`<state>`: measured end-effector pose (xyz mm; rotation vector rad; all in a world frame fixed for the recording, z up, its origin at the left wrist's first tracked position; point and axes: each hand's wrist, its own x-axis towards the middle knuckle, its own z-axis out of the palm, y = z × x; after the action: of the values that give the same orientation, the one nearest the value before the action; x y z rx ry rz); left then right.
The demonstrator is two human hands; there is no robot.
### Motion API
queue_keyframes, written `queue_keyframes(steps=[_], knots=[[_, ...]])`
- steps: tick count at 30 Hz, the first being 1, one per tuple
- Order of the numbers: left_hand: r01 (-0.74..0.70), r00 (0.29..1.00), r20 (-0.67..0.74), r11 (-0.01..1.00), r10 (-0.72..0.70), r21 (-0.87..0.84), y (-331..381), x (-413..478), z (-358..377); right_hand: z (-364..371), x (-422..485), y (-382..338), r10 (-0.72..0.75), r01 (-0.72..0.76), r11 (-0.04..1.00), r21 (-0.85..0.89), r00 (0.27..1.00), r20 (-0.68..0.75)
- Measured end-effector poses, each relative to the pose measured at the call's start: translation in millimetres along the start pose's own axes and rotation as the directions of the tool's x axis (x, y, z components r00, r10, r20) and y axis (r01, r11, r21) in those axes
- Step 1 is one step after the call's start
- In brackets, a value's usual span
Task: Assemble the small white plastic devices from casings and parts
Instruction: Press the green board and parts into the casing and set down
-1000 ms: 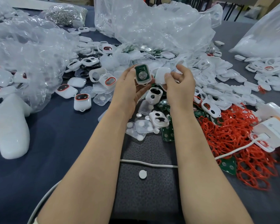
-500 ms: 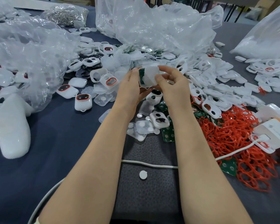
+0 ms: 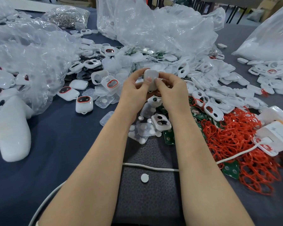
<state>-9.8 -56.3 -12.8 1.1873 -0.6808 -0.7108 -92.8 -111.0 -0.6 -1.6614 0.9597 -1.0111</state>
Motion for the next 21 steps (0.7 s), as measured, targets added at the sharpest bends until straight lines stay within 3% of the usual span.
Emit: queue_keyframes(steps=[11, 18, 21], knots=[[0.083, 0.997, 0.013, 0.99, -0.082, -0.116, 1.2, -0.5, 3.7, 1.7, -0.5, 3.2, 0.006, -0.005, 1.0, 0.016, 0.999, -0.053], [0.112, 0.993, -0.023, 0.985, -0.116, -0.134, -0.6, 1.3, 2.4, 6.9, -2.5, 3.0, -0.108, 0.099, 0.987, -0.125, 0.992, -0.069], [0.103, 0.994, -0.021, 0.987, -0.107, -0.126, -0.5, 0.9, 3.2, 5.6, -1.5, 2.9, -0.023, 0.022, 1.0, -0.013, 0.998, -0.05]])
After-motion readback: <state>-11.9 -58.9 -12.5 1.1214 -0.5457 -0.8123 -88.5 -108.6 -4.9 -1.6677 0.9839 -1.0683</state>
